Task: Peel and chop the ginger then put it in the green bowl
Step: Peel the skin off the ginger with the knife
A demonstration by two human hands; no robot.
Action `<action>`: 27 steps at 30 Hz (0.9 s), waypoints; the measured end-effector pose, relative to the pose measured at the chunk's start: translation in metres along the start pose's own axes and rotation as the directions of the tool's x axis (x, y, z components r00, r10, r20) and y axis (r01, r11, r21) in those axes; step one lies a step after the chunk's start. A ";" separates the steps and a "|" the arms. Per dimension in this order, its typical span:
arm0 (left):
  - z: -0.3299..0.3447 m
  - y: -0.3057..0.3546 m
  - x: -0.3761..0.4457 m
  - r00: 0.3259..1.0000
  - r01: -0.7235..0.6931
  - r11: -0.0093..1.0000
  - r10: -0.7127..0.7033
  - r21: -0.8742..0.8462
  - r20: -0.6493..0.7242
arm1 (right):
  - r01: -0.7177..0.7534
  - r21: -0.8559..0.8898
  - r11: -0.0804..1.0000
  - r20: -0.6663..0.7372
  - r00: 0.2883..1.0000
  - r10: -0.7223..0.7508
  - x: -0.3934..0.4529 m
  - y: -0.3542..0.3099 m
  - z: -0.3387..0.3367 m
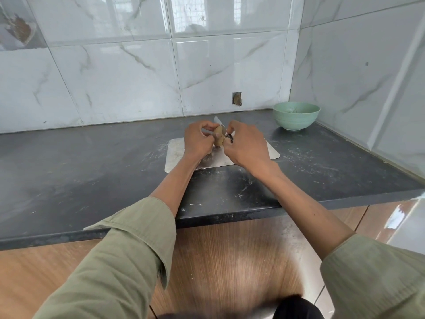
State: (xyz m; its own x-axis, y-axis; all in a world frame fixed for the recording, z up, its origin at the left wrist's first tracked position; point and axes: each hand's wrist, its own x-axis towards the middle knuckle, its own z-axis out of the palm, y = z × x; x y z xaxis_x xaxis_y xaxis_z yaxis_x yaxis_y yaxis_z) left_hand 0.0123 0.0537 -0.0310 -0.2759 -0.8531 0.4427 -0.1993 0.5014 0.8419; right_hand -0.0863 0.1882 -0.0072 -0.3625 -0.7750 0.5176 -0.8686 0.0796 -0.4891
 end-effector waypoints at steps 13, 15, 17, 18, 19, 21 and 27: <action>0.000 0.001 -0.001 1.000 0.012 0.999 -0.013 -0.039 -0.028 | 0.014 -0.023 1.000 0.033 0.999 -0.013 -0.005 -0.008 0.002; 0.000 0.000 -0.002 1.000 0.016 0.998 -0.017 -0.053 -0.022 | -0.006 -0.004 1.000 0.061 0.998 0.006 0.002 -0.012 0.002; -0.001 0.000 -0.001 0.999 0.029 0.998 -0.032 -0.063 -0.044 | 0.005 -0.017 1.000 0.058 0.998 -0.004 -0.001 -0.013 0.002; 0.000 -0.001 -0.001 0.998 0.033 0.997 -0.036 -0.069 -0.050 | 0.017 -0.031 0.999 0.048 0.999 -0.016 -0.007 -0.010 0.002; 0.000 -0.001 -0.001 0.998 0.038 0.996 -0.042 -0.075 -0.050 | 0.023 -0.052 0.998 0.036 0.999 -0.021 -0.012 -0.007 0.003; 0.000 -0.001 0.000 0.998 0.044 0.996 -0.047 -0.072 -0.049 | 0.029 -0.084 0.996 0.033 0.999 -0.027 -0.019 -0.004 0.003; 0.000 -0.003 0.002 0.999 0.034 0.999 -0.035 -0.028 -0.036 | 0.056 -0.071 0.996 0.058 0.997 -0.052 -0.006 -0.006 0.001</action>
State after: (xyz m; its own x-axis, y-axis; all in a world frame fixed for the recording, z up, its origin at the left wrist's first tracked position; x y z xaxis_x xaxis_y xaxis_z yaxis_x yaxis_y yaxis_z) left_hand 0.0121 0.0504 -0.0331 -0.2353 -0.8746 0.4240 -0.1822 0.4682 0.8647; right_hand -0.0783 0.1920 -0.0080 -0.2963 -0.8134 0.5007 -0.9096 0.0804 -0.4077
